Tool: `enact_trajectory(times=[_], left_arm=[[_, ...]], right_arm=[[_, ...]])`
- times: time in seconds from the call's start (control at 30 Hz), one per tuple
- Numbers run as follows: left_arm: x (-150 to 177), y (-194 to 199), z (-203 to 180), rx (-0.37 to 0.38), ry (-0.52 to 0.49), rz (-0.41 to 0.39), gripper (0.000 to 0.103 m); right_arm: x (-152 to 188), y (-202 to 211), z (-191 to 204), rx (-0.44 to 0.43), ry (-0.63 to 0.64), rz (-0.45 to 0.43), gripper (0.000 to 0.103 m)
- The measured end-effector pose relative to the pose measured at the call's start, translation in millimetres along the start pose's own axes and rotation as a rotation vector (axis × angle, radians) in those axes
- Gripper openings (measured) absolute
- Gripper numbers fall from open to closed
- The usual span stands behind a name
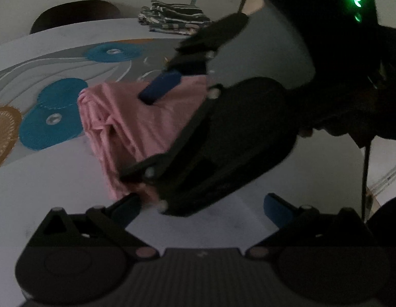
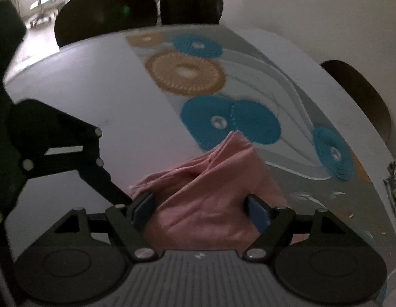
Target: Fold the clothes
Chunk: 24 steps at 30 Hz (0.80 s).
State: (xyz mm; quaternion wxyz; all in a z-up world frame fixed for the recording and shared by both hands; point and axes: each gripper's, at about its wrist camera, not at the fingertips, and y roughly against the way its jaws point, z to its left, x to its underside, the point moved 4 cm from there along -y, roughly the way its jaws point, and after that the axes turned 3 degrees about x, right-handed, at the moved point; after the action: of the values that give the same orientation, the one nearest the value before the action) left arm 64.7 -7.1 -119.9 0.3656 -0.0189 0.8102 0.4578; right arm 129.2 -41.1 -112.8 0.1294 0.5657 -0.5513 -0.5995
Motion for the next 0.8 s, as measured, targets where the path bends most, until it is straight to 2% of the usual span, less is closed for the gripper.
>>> enact_trajectory(times=[0.13, 0.2, 0.37, 0.47, 0.67, 0.8], left_arm=[[-6, 12, 0, -0.006, 0.003, -0.026, 0.103], [-12, 20, -1, -0.011, -0.006, -0.052, 0.103], [-34, 26, -16, 0.037, -0.098, -0.093, 0.103], [-46, 15, -25, 0.063, -0.168, -0.084, 0.103], [-66, -20, -22, 0.044, -0.269, -0.031, 0.103], [-68, -34, -19, 0.036, -0.328, -0.009, 0.103]], right_arm=[[0, 19, -20, -0.042, -0.133, -0.053, 0.077], [4, 32, -27, -0.045, -0.146, -0.067, 0.078], [27, 55, -50, -0.022, -0.244, -0.061, 0.078], [47, 62, -65, 0.012, -0.317, -0.041, 0.078], [84, 68, -86, 0.078, -0.403, 0.000, 0.078], [96, 66, -94, 0.094, -0.440, -0.003, 0.078]])
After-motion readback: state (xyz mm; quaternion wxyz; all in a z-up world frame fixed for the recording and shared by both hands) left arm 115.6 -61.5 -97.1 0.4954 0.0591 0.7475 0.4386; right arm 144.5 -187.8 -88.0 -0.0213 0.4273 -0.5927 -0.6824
